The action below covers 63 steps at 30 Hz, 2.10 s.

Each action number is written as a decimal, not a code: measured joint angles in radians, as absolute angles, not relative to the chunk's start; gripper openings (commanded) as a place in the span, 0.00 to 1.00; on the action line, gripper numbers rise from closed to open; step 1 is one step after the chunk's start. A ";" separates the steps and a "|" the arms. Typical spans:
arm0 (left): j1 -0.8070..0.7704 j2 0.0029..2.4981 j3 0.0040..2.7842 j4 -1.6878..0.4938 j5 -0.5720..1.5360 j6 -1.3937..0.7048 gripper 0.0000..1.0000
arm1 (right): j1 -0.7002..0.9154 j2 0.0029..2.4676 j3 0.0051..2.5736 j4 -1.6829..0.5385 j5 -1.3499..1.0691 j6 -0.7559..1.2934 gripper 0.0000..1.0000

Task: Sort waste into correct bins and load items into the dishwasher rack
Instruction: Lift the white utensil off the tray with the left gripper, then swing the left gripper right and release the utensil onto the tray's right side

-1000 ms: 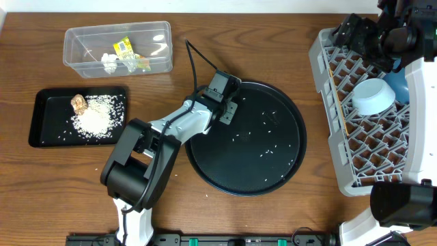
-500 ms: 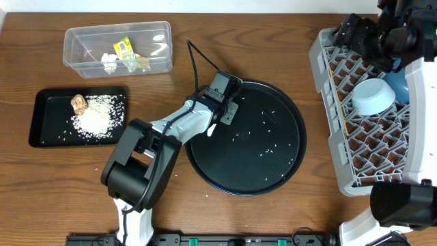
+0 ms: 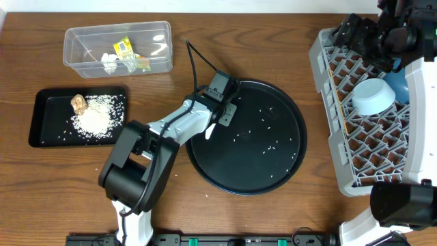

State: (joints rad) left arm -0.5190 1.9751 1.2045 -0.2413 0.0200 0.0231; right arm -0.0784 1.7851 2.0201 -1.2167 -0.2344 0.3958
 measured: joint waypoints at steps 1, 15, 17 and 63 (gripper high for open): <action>-0.519 1.963 1.205 -0.241 0.023 0.023 0.06 | -0.078 1.785 2.020 -1.217 -0.234 0.396 0.99; -0.519 1.932 1.201 -0.281 0.030 -0.028 0.24 | -0.078 1.785 2.020 -1.217 -0.234 0.396 0.99; -0.517 1.932 1.201 -0.280 0.031 -0.026 0.40 | -0.078 1.785 2.020 -1.217 -0.234 0.396 0.99; -0.485 1.973 1.208 -0.295 0.051 -0.015 0.06 | -0.078 1.785 2.020 -1.218 -0.234 0.396 0.99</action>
State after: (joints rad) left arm -0.4847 1.9732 1.2083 -0.2947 0.0513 -0.0151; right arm -0.0784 1.7851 2.0201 -1.2179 -0.2344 0.3958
